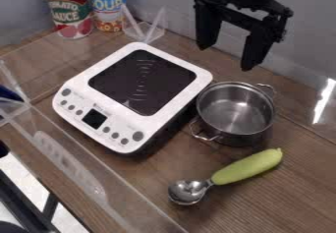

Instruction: Put silver pot on the white and black stove top

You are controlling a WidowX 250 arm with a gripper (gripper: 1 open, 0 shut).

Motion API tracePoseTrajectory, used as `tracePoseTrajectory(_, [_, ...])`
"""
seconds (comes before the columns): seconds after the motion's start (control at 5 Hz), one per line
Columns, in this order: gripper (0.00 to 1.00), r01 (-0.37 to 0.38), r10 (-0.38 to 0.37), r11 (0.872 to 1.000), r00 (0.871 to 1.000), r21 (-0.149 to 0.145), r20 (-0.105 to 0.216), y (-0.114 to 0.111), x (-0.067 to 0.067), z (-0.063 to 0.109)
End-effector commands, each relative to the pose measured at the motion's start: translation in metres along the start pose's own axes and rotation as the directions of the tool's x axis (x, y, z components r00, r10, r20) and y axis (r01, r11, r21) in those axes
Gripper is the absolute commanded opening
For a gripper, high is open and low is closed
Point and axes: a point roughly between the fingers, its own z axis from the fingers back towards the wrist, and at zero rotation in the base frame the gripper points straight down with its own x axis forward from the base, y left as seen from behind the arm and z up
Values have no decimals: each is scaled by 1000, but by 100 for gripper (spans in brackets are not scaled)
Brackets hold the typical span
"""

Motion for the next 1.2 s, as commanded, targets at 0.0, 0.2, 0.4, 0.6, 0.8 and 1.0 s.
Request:
tracePoseTrajectory(0.0, [100,-59,59,998,998,-2,-2,-7,-2,-17])
tracePoseTrajectory(0.2, [100,-85,85,996,996,-1,0,-2,1,-42])
tracePoseTrajectory(0.4, [100,-110,110,994,994,-4,9,1,7,-57])
tracePoseTrajectory(0.6, [100,-153,154,988,988,-9,16,7,7,-80])
tracePoseTrajectory(0.8, [100,-188,188,982,982,-14,24,11,8,-92])
tracePoseTrajectory(1.0, [100,-211,212,977,977,-21,32,17,3,-92])
